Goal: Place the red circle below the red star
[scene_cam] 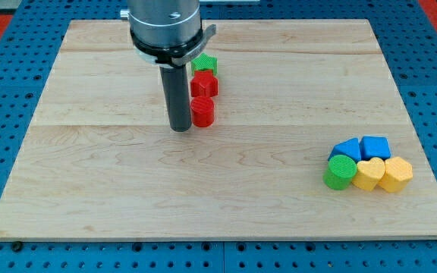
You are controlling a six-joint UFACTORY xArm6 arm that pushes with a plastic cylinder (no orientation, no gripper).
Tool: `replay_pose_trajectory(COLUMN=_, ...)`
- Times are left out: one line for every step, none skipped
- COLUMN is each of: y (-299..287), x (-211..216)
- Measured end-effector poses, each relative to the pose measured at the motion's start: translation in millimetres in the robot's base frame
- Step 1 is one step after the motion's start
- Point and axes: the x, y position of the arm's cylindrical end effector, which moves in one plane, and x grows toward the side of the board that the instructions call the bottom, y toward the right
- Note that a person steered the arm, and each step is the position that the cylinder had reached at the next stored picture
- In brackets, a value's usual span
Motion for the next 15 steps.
replay_pose_trajectory(y=3, x=5)
replay_pose_trajectory(y=8, x=3)
replay_pose_trajectory(y=20, x=3)
replay_pose_trajectory(y=26, x=3)
replay_pose_trajectory(y=26, x=3)
replay_pose_trajectory(y=26, x=0)
replay_pose_trajectory(y=26, x=-8)
replay_pose_trajectory(y=23, x=-7)
replay_pose_trajectory(y=45, x=-1)
replay_pose_trajectory(y=76, x=5)
replay_pose_trajectory(y=79, x=-7)
replay_pose_trajectory(y=79, x=-17)
replay_pose_trajectory(y=78, x=-17)
replay_pose_trajectory(y=77, x=-17)
replay_pose_trajectory(y=70, x=-17)
